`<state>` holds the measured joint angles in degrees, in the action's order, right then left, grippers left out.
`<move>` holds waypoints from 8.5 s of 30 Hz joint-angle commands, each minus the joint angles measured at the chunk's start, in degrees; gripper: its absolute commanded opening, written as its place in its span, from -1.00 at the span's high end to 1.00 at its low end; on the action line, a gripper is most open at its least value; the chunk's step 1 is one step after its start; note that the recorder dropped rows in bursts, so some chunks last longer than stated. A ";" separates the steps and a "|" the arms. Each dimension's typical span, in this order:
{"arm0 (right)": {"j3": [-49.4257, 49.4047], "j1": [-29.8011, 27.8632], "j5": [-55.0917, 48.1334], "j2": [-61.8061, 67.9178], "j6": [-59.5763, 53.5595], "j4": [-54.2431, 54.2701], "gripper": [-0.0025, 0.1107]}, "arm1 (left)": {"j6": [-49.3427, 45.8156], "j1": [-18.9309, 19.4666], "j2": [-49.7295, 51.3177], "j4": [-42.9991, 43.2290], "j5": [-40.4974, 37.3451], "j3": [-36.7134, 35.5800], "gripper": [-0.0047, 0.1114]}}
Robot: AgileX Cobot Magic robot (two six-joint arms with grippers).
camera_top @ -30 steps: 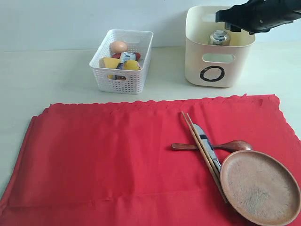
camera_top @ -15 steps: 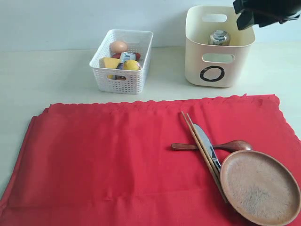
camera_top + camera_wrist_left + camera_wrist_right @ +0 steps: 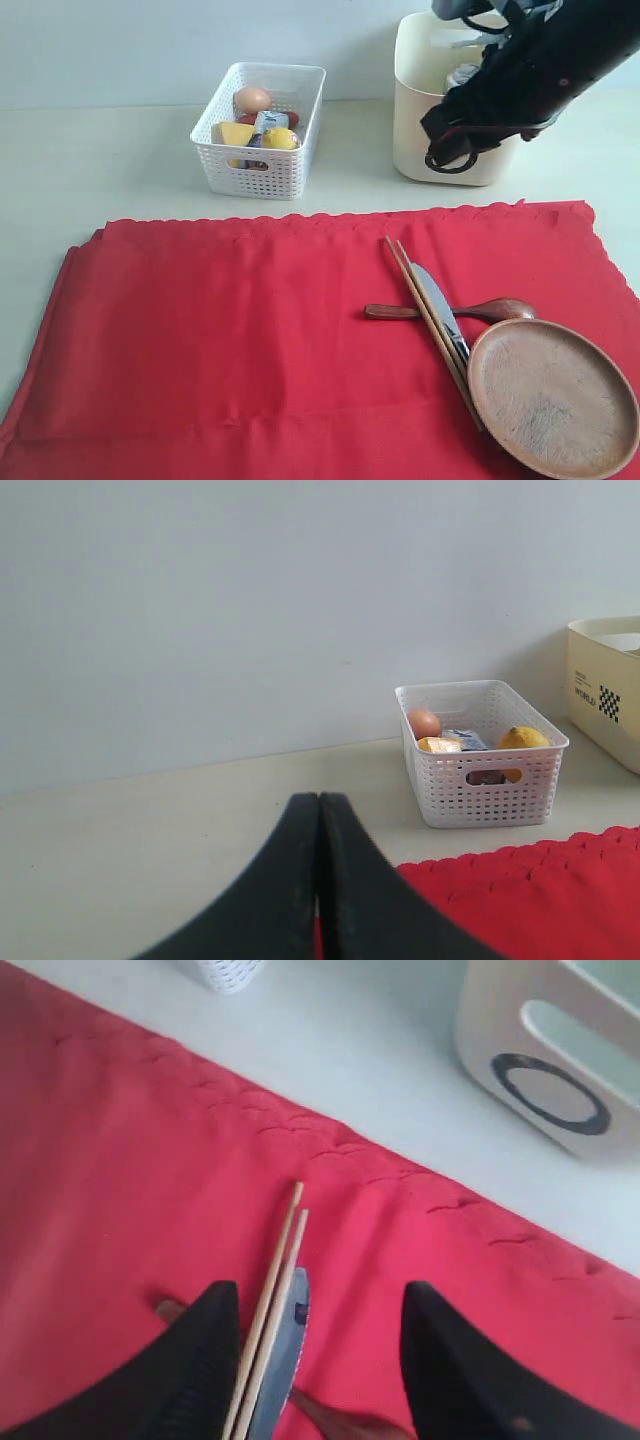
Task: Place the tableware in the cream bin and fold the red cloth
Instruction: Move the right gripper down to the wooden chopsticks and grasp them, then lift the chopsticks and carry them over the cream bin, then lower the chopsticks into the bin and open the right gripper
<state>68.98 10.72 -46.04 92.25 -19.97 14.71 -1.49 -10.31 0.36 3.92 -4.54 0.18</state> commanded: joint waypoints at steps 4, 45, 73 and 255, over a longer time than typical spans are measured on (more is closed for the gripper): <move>-0.65 4.17 1.29 3.13 -1.42 -0.28 0.10 | 0.00 -0.44 -0.36 0.00 -0.07 -0.18 0.91; -0.55 7.57 12.33 24.56 -0.96 -3.29 0.10 | 0.15 -0.44 -0.36 0.00 -0.07 -0.18 0.91; -0.55 7.57 13.02 24.56 -0.96 -3.07 0.82 | -0.09 -0.44 -0.36 0.00 -0.07 -0.18 0.91; 49.76 -12.01 0.77 21.39 4.98 -4.96 -0.12 | -0.24 -0.44 -0.36 0.00 -0.07 -0.18 0.91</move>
<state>118.16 -1.09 -40.06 117.04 -15.23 13.45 -1.70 -10.31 0.36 3.92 -4.54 0.18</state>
